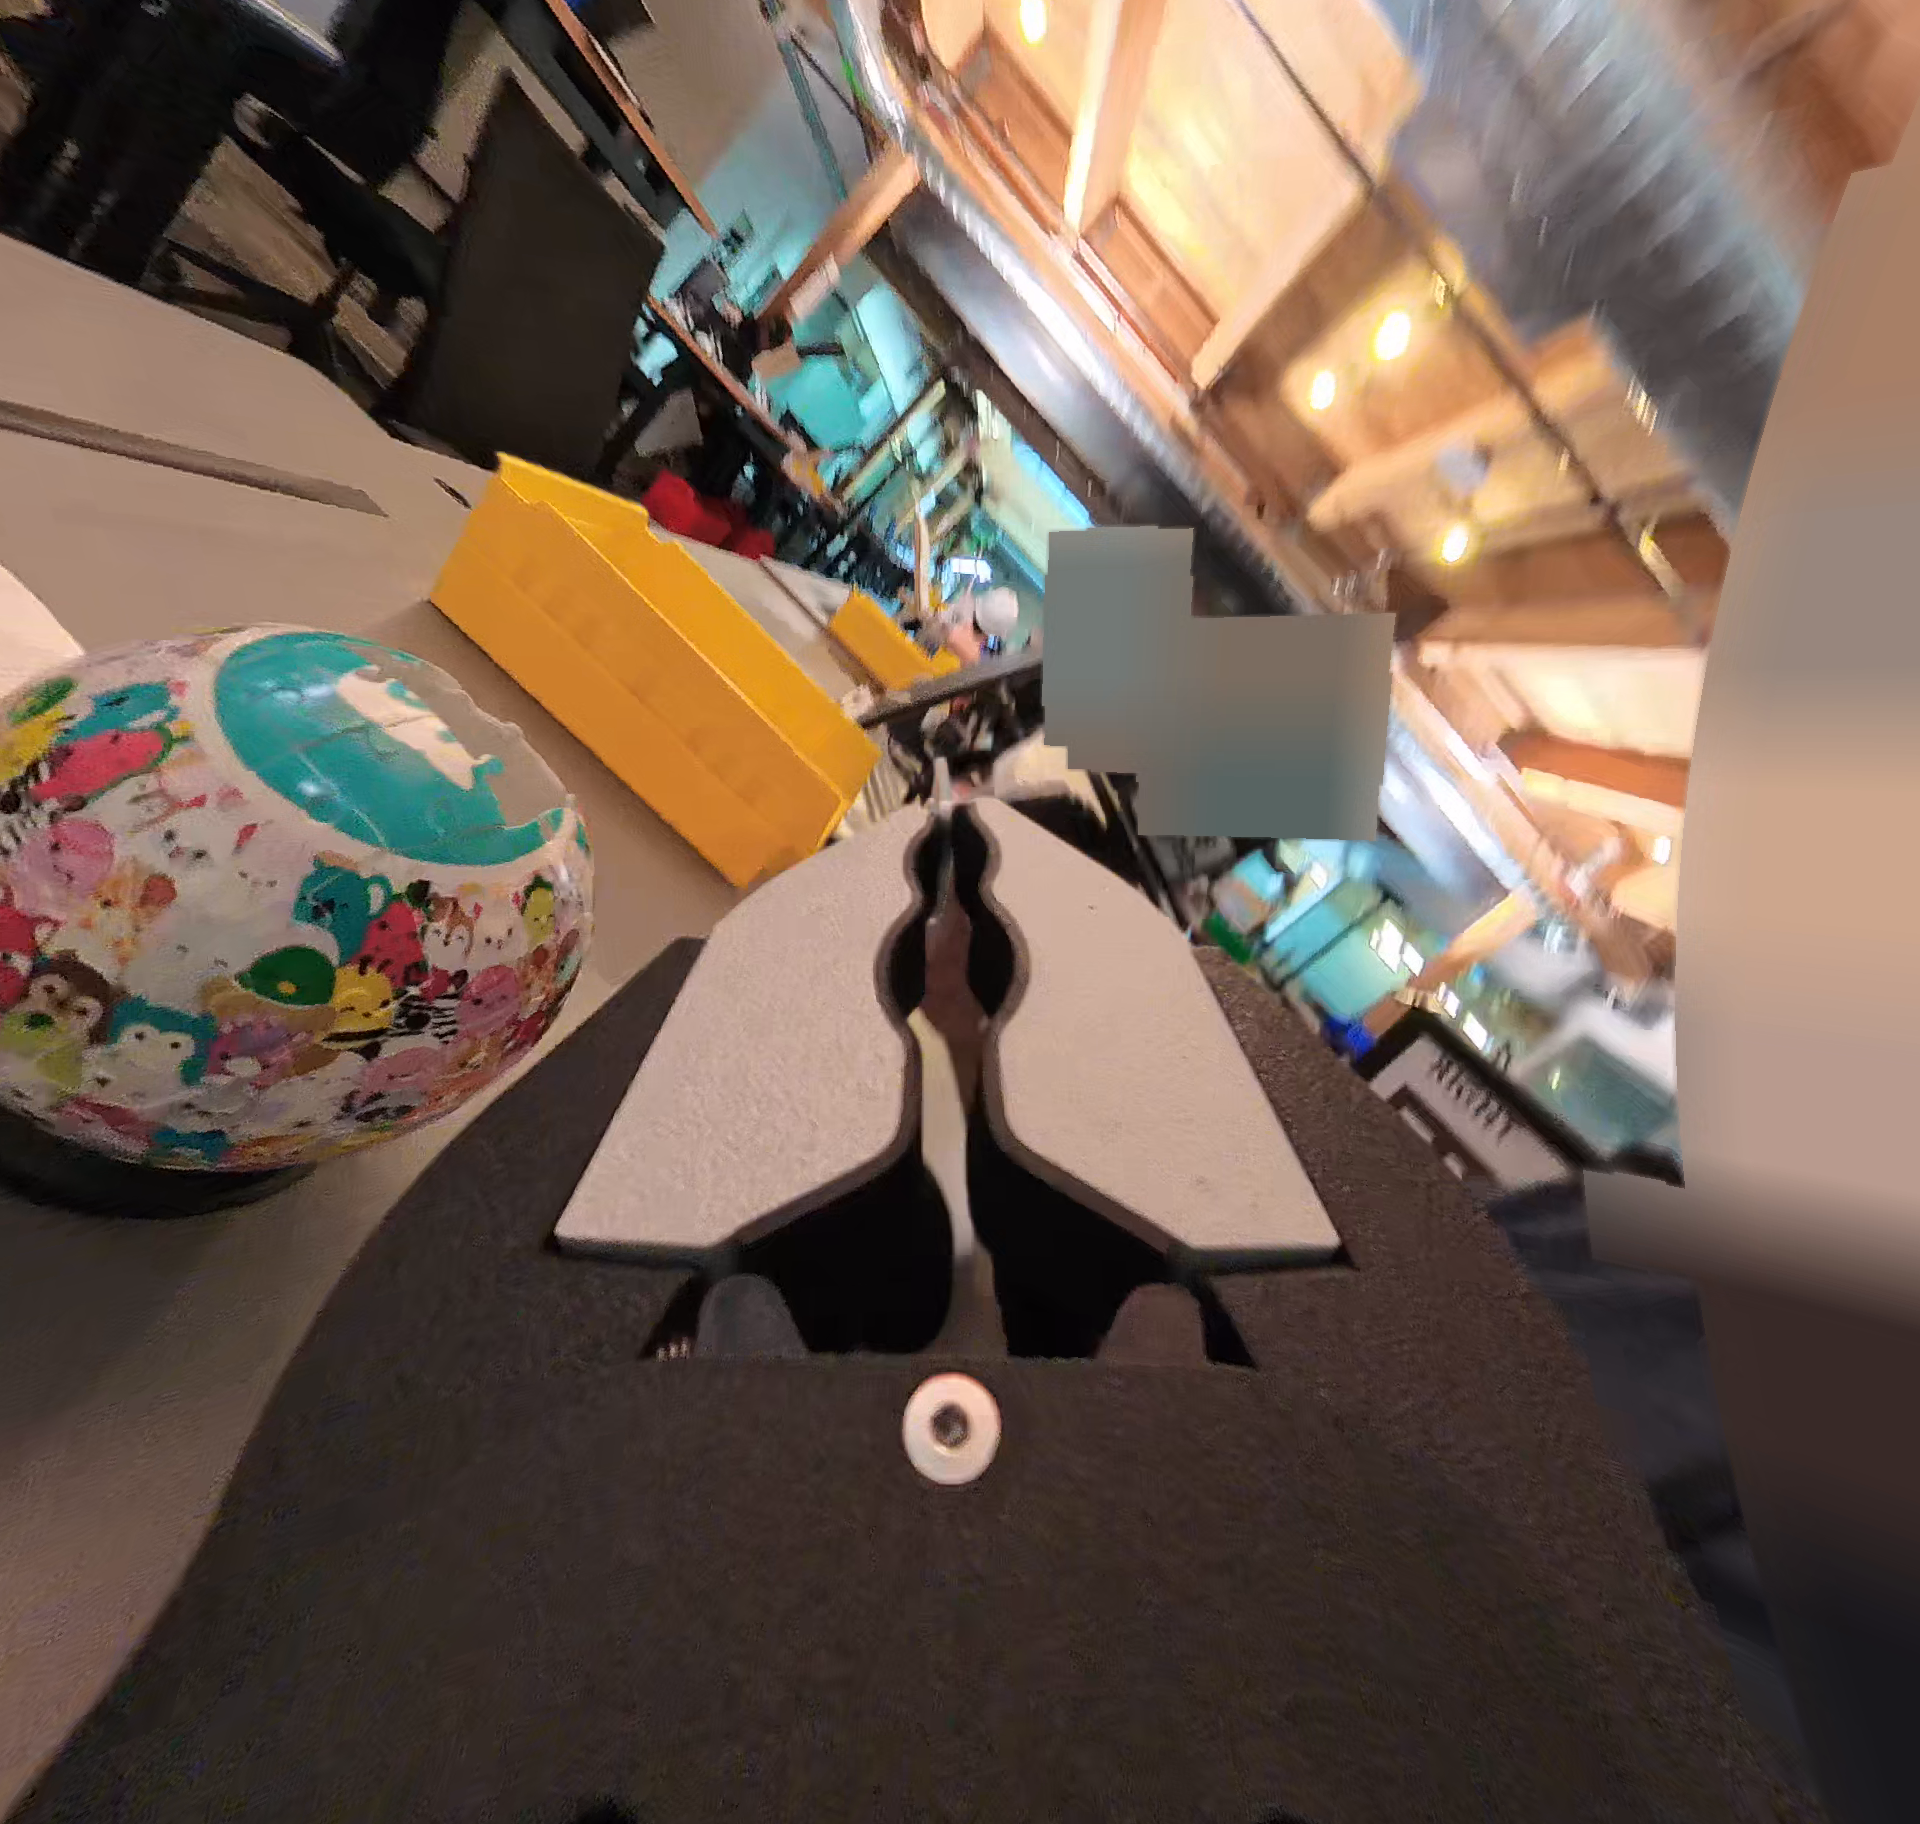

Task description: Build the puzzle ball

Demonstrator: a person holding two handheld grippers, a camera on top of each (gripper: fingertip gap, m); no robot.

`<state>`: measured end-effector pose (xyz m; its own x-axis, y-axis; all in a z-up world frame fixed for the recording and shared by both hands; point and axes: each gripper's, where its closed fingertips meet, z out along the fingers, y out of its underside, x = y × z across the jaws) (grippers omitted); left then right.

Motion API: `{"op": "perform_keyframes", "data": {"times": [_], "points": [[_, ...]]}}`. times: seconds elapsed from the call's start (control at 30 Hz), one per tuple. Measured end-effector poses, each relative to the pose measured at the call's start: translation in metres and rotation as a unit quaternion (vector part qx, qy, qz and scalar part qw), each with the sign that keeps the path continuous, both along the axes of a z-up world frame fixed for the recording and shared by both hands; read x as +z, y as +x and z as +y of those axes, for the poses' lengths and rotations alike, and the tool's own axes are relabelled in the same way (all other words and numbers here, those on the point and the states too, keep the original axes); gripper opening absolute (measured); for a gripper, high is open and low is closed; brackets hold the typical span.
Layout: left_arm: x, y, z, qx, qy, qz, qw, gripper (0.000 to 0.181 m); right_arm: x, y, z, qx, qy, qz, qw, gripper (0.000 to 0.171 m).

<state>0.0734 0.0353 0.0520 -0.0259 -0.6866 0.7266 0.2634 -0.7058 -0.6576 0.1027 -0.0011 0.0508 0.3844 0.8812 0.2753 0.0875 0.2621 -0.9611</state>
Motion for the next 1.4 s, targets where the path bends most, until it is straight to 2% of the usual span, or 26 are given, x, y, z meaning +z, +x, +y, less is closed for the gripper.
{"op": "perform_keyframes", "data": {"times": [0.13, 0.23, 0.33, 0.43, 0.67, 0.8, 0.83, 1.0, 1.2, 1.27, 1.33, 1.4], "points": [[0.000, 0.000, 0.010, 0.027, -0.040, -0.027, 0.998, 0.002, -0.007, -0.018, 0.016, -0.062, 0.025, -0.004, 0.998, 0.051], [-0.001, 0.000, 0.012, 0.034, -0.063, -0.039, 0.997, 0.002, -0.001, -0.020, 0.028, -0.108, 0.064, 0.014, 0.992, 0.045], [0.001, 0.000, 0.011, 0.017, -0.099, -0.067, 0.993, 0.002, -0.003, -0.018, 0.037, -0.148, 0.109, -0.015, 0.983, 0.046], [0.000, 0.001, 0.009, 0.007, -0.110, -0.074, 0.991, 0.002, -0.016, -0.023, 0.034, -0.122, 0.102, -0.041, 0.986, 0.024], [0.002, 0.002, 0.006, -0.008, -0.111, -0.079, 0.991, 0.002, -0.016, -0.016, 0.035, -0.119, 0.102, -0.045, 0.987, 0.004], [0.000, 0.005, 0.001, -0.020, -0.115, -0.077, 0.990, 0.002, -0.016, -0.013, 0.032, -0.116, 0.107, -0.045, 0.986, 0.003], [-0.001, 0.005, 0.001, -0.022, -0.119, -0.076, 0.990, 0.002, -0.015, -0.013, 0.032, -0.121, 0.115, -0.045, 0.985, 0.010], [-0.006, 0.006, 0.000, -0.030, -0.135, -0.080, 0.987, 0.002, -0.017, -0.013, 0.028, -0.126, 0.136, -0.072, 0.980, 0.006], [-0.008, 0.008, -0.005, -0.036, -0.098, -0.051, 0.993, 0.003, -0.018, -0.011, 0.023, -0.092, 0.061, -0.048, 0.993, 0.005], [-0.007, 0.008, -0.005, -0.036, -0.070, -0.032, 0.996, 0.015, -0.016, -0.006, 0.023, -0.075, 0.015, -0.029, 0.997, 0.006], [-0.002, 0.001, -0.002, -0.036, -0.024, -0.025, 0.999, 0.027, -0.017, 0.005, 0.028, -0.068, -0.038, -0.016, 0.997, 0.005], [0.000, -0.008, 0.005, -0.028, 0.040, -0.001, 0.999, 0.027, -0.025, 0.018, 0.039, -0.056, -0.103, -0.029, 0.993, 0.005]]}}
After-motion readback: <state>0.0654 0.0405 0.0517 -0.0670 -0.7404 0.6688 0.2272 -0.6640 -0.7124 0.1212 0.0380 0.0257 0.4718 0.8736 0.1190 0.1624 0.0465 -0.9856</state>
